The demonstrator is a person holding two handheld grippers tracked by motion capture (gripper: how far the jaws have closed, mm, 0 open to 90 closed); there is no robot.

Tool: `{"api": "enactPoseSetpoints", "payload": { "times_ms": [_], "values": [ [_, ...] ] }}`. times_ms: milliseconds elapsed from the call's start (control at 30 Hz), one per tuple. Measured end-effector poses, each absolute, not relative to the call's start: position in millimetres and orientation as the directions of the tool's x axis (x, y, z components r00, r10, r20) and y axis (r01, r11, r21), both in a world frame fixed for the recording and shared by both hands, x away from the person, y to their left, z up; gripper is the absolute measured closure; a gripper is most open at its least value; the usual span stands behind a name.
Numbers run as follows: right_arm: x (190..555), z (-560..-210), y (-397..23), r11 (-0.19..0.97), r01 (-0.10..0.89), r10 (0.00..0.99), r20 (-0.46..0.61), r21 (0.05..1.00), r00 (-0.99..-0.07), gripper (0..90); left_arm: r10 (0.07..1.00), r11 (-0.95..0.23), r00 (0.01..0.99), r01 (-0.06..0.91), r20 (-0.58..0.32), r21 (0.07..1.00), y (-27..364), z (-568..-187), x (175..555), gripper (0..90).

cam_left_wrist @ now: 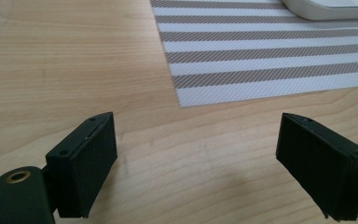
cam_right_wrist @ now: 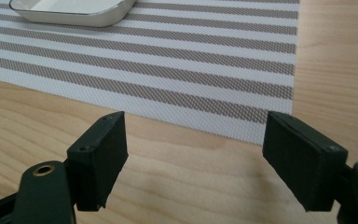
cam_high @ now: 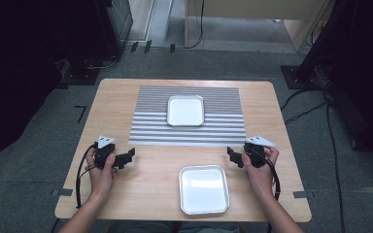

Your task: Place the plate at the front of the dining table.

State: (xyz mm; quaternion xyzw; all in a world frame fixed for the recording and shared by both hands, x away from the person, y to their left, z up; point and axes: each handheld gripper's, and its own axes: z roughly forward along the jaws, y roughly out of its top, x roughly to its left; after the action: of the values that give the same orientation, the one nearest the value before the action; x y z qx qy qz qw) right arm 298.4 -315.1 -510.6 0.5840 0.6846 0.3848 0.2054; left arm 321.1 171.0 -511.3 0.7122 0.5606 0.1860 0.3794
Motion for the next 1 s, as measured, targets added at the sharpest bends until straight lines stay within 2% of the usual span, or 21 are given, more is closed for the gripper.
{"api": "enactPoseSetpoints", "payload": {
  "times_ms": [333,1000],
  "values": [
    [280.9,-518.7,-326.7,0.015,0.647,0.961,0.168,0.762,-0.22,22.8,0.937,-0.121,0.322,0.658,-0.133,0.743,182.3,-512.0,304.5,12.2],
    [252.7,-522.8,-356.9,0.014,0.645,0.975,0.133,0.764,-0.179,23.0,0.951,-0.105,0.283,0.677,-0.126,0.728,218.3,-514.1,285.8,12.2]
  ]
}}
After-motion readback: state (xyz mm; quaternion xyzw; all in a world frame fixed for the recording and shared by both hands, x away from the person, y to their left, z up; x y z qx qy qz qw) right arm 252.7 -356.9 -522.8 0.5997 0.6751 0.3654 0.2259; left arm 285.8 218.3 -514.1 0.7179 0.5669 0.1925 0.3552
